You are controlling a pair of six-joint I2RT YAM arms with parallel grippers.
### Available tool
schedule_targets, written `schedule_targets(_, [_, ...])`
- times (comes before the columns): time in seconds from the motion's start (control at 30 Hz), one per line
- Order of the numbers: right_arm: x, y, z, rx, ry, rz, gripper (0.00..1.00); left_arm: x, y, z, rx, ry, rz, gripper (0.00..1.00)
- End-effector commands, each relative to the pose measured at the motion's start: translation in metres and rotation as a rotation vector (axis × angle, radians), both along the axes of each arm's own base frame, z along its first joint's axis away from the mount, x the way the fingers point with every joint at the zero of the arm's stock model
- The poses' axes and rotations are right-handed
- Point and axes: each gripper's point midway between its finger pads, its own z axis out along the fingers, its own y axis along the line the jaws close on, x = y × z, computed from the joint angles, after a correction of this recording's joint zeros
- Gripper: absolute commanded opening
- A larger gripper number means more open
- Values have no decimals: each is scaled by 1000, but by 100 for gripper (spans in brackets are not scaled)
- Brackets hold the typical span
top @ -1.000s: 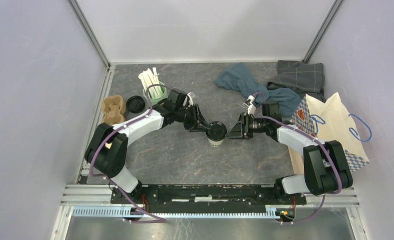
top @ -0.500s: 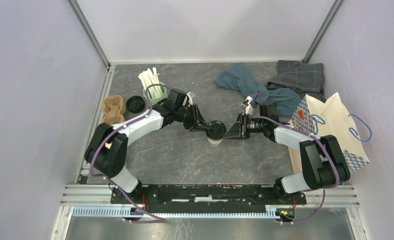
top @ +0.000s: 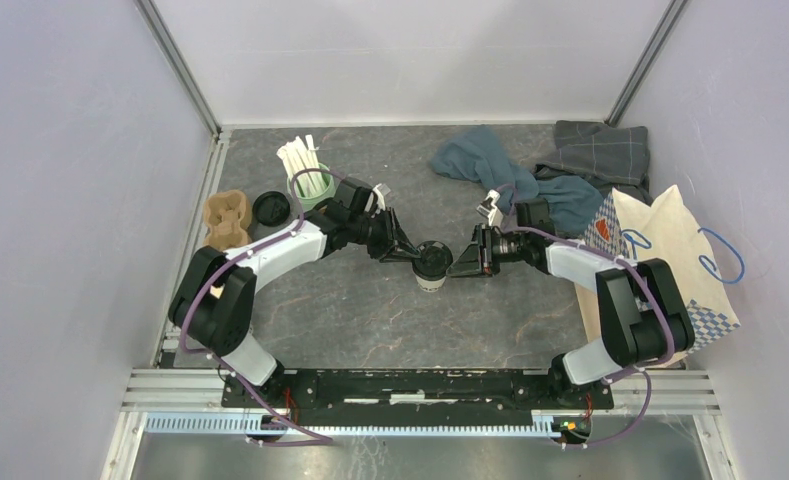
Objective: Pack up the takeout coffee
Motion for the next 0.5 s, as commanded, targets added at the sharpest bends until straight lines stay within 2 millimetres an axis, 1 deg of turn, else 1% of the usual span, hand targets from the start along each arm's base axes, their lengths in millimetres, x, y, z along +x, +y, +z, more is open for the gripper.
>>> schedule_targets(0.0, [-1,-22,-52,-232,-2,-25,40,-5,8,-15,85,25,6,30])
schedule_targets(0.03, [4,-18,-37,-185,-25,-29,40,-4,8,-14,90,23,5,30])
schedule_targets(0.1, [17,-15,-12,-134,-74,-53,44,-2,7,-12,93,14,2,30])
schedule_targets(0.17, [27,-13,7,-87,-106,-61,47,-2,7,-13,99,15,-4,30])
schedule_targets(0.23, [33,-17,15,-75,-113,-68,48,-1,6,-13,99,14,-9,30])
schedule_targets(0.37, [41,-22,17,-73,-116,-94,48,1,5,-12,99,12,-17,30])
schedule_targets(0.47, [48,-20,25,-47,-131,-107,47,2,4,-9,97,7,-17,30])
